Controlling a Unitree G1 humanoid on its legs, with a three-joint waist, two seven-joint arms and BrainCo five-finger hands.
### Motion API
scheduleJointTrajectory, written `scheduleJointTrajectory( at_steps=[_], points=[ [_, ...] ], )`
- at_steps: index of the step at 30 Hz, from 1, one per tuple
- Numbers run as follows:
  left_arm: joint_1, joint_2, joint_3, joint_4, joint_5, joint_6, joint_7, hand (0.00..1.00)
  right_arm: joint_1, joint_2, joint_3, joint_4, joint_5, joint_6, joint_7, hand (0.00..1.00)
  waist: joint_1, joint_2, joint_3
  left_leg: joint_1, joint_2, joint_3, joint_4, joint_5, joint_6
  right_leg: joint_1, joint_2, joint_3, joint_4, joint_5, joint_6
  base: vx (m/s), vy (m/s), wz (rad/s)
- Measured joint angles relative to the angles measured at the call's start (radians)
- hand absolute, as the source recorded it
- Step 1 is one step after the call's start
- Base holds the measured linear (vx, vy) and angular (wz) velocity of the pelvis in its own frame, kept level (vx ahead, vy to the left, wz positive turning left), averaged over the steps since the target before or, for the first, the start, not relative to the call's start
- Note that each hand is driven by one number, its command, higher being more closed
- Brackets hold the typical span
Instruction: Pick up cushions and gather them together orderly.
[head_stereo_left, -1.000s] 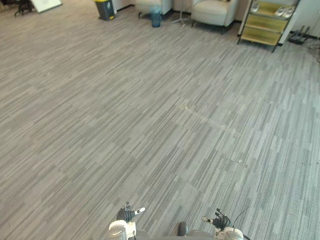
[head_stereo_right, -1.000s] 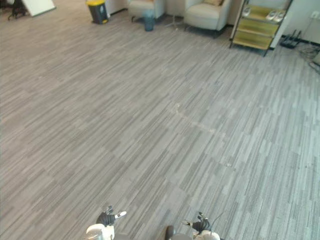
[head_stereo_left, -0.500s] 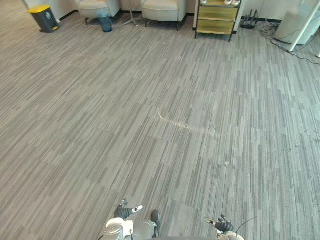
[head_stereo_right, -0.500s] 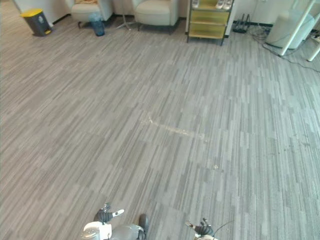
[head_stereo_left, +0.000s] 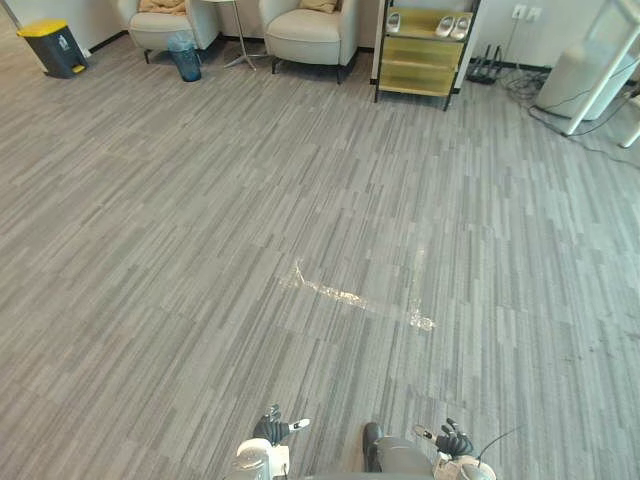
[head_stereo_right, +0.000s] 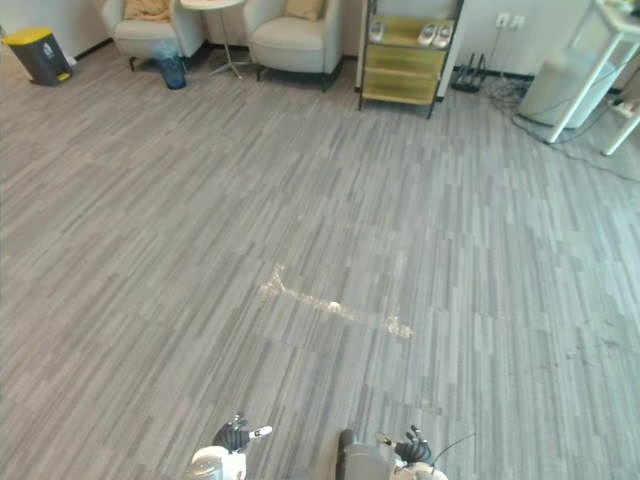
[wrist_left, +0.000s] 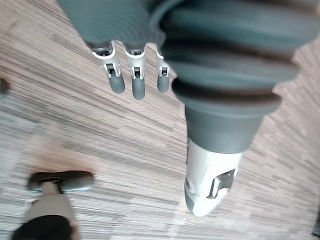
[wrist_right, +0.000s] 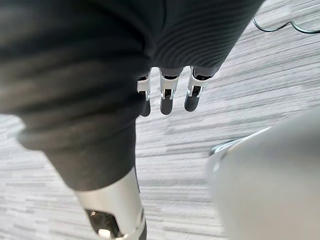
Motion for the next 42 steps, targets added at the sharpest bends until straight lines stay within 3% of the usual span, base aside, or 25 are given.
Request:
scheduleJointTrajectory(
  at_steps=[1,3,5,7,10,11,12,13,15,16,17,19,20,22,24,26,27,28,30,32,35,36,37,39,42],
  points=[
    [0.003,0.006,0.001,-0.008,0.000,-0.001,0.000,0.00,0.001,-0.002,0.030,-0.006,0.000,0.000,0.000,0.00,0.006,-0.014,0.009,-0.065,0.009,0.007,0.139,0.067,-0.009,0.040,0.000,0.011,-0.024,-0.020,-0.012,0.36,-0.184,-0.14],
    [0.005,0.008,-0.010,-0.026,0.000,-0.002,-0.005,0.00,0.001,-0.005,0.055,-0.015,0.002,0.002,-0.001,0.00,0.016,-0.008,0.012,-0.217,0.034,0.047,0.366,-0.034,0.042,0.150,0.014,0.018,-0.084,-0.050,-0.037,0.39,-0.137,-0.12],
    [0.012,0.008,-0.021,-0.056,0.000,-0.006,-0.015,0.00,-0.005,0.007,0.044,0.004,0.009,0.003,-0.002,0.00,0.024,-0.019,0.016,-0.287,0.027,0.128,0.303,-0.121,0.071,0.253,0.000,0.028,-0.140,-0.055,-0.035,0.36,-0.085,-0.21],
    [0.011,0.008,-0.046,-0.073,0.000,-0.009,-0.017,0.00,-0.010,0.020,0.031,0.003,0.019,0.003,-0.006,0.00,0.035,-0.023,0.016,-0.332,-0.005,0.202,0.060,-0.141,0.071,0.329,-0.017,0.046,-0.213,-0.067,-0.016,0.35,-0.032,-0.34],
    [0.005,0.010,-0.085,-0.086,0.000,-0.009,-0.016,0.00,-0.011,0.022,0.028,0.013,0.018,0.005,-0.012,0.00,0.055,-0.006,0.002,-0.394,-0.065,0.129,-0.340,-0.022,0.064,0.376,-0.011,0.074,-0.242,-0.134,0.013,0.46,0.070,-0.32],
    [0.008,0.012,-0.095,-0.088,0.000,-0.009,-0.017,0.00,-0.007,0.023,0.029,0.019,0.018,0.012,-0.013,0.00,0.066,-0.015,-0.011,-0.403,-0.082,0.113,-0.330,0.064,0.108,0.387,-0.022,0.090,-0.234,-0.164,0.032,0.56,0.169,-0.33],
    [0.014,0.016,-0.095,-0.089,0.000,-0.009,-0.017,0.00,-0.004,0.029,0.031,0.020,0.017,0.015,-0.014,0.00,0.067,-0.029,-0.022,-0.398,-0.100,0.119,-0.327,0.095,0.137,0.402,-0.039,0.098,-0.231,-0.175,0.043,0.67,0.143,-0.34],
    [0.018,0.014,-0.095,-0.083,0.000,-0.003,-0.016,0.00,0.005,0.046,0.036,0.012,0.016,0.018,-0.014,0.00,0.064,-0.064,-0.048,-0.381,-0.137,0.158,-0.311,0.066,0.160,0.399,-0.087,0.130,-0.182,-0.189,0.064,0.70,0.121,-0.33],
    [0.018,0.013,-0.096,-0.081,0.001,-0.002,-0.018,0.00,0.009,0.046,0.034,0.005,0.013,0.018,-0.011,0.00,0.064,-0.082,-0.045,-0.331,-0.162,0.172,-0.315,0.030,0.175,0.339,-0.101,0.157,0.009,-0.169,0.102,0.64,0.129,-0.22],
    [0.017,0.014,-0.101,-0.075,0.001,-0.002,-0.019,0.00,0.016,0.056,0.030,0.003,0.006,0.019,-0.010,0.00,0.065,-0.089,-0.044,-0.290,-0.170,0.174,-0.329,0.008,0.178,0.285,-0.099,0.172,0.178,-0.135,0.158,0.55,0.133,-0.09],
    [0.007,0.021,-0.129,-0.072,0.001,0.002,-0.019,0.00,0.032,0.069,0.034,-0.028,-0.004,0.020,-0.005,0.00,0.062,-0.106,-0.028,-0.182,-0.186,0.171,-0.369,-0.034,0.178,0.153,-0.096,0.201,0.513,-0.008,0.243,0.53,0.112,-0.05],
    [0.008,0.026,-0.143,-0.061,0.001,0.022,-0.017,0.00,0.054,0.062,0.031,-0.073,-0.004,0.018,-0.002,0.00,0.043,-0.091,-0.022,-0.070,-0.183,0.152,-0.395,-0.073,0.175,0.050,-0.092,0.161,0.705,-0.022,0.212,0.47,0.058,0.08],
    [0.004,0.028,-0.149,-0.061,0.001,0.022,-0.017,0.00,0.060,0.056,0.030,-0.079,-0.004,0.013,-0.001,0.00,0.042,-0.085,-0.018,-0.006,-0.172,0.150,-0.439,-0.079,0.174,0.012,-0.092,0.126,0.696,-0.049,0.187,0.43,0.030,0.11],
    [-0.016,0.037,-0.153,-0.047,0.001,0.022,-0.016,0.00,0.053,0.053,0.017,-0.079,-0.004,0.008,-0.001,0.00,0.037,-0.076,-0.016,0.088,-0.144,0.134,-0.513,-0.092,0.163,-0.055,-0.086,0.051,0.567,-0.099,0.137,0.50,-0.038,0.17],
    [-0.027,0.039,-0.148,-0.042,0.001,0.020,-0.015,0.00,0.038,0.052,-0.012,-0.072,-0.003,0.001,0.000,0.00,0.017,-0.067,-0.012,0.116,-0.109,0.116,-0.527,-0.122,0.149,-0.100,-0.075,-0.016,0.348,-0.095,0.123,0.47,-0.117,0.33],
    [-0.027,0.036,-0.127,-0.034,0.001,0.020,-0.015,0.00,0.025,0.051,-0.031,-0.065,-0.003,0.001,0.000,0.00,0.006,-0.059,-0.007,0.137,-0.078,0.097,-0.527,-0.153,0.134,-0.106,-0.049,-0.031,0.074,-0.030,0.099,0.41,-0.172,0.23],
    [-0.028,0.039,-0.125,-0.018,0.001,0.019,-0.014,0.00,0.020,0.050,-0.048,-0.047,-0.003,0.001,0.000,0.00,0.004,-0.060,-0.006,0.158,-0.071,0.079,-0.527,-0.170,0.130,-0.098,-0.026,-0.005,-0.102,0.080,0.091,0.51,-0.254,0.34],
    [-0.028,0.035,-0.122,0.000,0.000,0.019,-0.015,0.00,0.013,0.040,-0.048,-0.033,-0.003,0.000,-0.001,0.00,-0.004,-0.049,-0.003,0.167,-0.057,0.050,-0.519,-0.181,0.128,-0.069,-0.014,0.008,-0.142,0.192,0.085,0.65,-0.321,0.45],
    [-0.028,0.027,-0.110,0.026,0.000,0.017,-0.018,0.00,0.003,0.016,-0.058,0.008,-0.002,0.005,-0.001,0.00,-0.004,-0.012,-0.001,0.169,-0.017,-0.007,-0.452,-0.176,0.122,-0.044,0.007,-0.029,-0.099,0.146,0.032,0.58,-0.303,0.34],
    [-0.010,0.007,-0.079,0.026,-0.001,0.018,-0.016,0.00,-0.001,0.010,-0.066,0.011,-0.002,0.010,0.000,0.00,-0.001,0.002,0.000,0.126,-0.012,-0.025,-0.304,-0.140,0.064,-0.018,0.006,-0.041,-0.056,0.082,0.009,0.42,-0.257,0.20],
    [-0.014,0.006,-0.044,-0.001,-0.010,0.017,-0.017,0.00,0.001,-0.011,0.040,0.001,-0.001,0.010,0.002,0.00,0.012,-0.003,0.006,-0.098,0.000,-0.027,0.214,0.044,0.006,0.108,0.015,-0.040,-0.106,0.020,-0.016,0.41,-0.243,0.06],
    [-0.013,0.009,-0.045,-0.004,-0.012,0.017,-0.018,0.00,-0.005,-0.010,0.049,0.001,0.000,0.010,0.002,0.00,0.020,0.003,0.006,-0.139,0.013,-0.016,0.299,0.035,0.019,0.138,0.023,-0.029,-0.123,0.013,-0.027,0.39,-0.149,-0.39],
    [-0.011,0.009,-0.049,-0.012,-0.019,0.016,-0.018,0.00,-0.016,0.001,0.049,0.006,0.000,0.010,0.001,0.00,0.021,0.004,0.010,-0.200,0.026,0.015,0.381,-0.044,0.047,0.209,0.028,-0.017,-0.162,0.007,-0.036,0.39,-0.137,-0.47],
    [-0.007,0.010,-0.062,-0.026,-0.021,0.014,-0.019,0.00,-0.025,0.015,0.036,0.009,0.003,0.010,0.000,0.00,0.033,-0.002,0.011,-0.251,0.026,0.082,0.328,-0.115,0.065,0.284,0.017,0.020,-0.203,0.006,-0.037,0.36,-0.103,-0.59],
    [-0.011,0.012,-0.090,-0.026,-0.020,0.012,-0.019,0.00,-0.036,0.025,0.017,0.005,0.016,0.009,-0.002,0.00,0.042,-0.001,0.011,-0.287,-0.021,0.128,-0.057,-0.138,0.063,0.362,-0.012,0.055,-0.253,-0.035,-0.009,0.33,-0.003,-0.51]
  ],
)
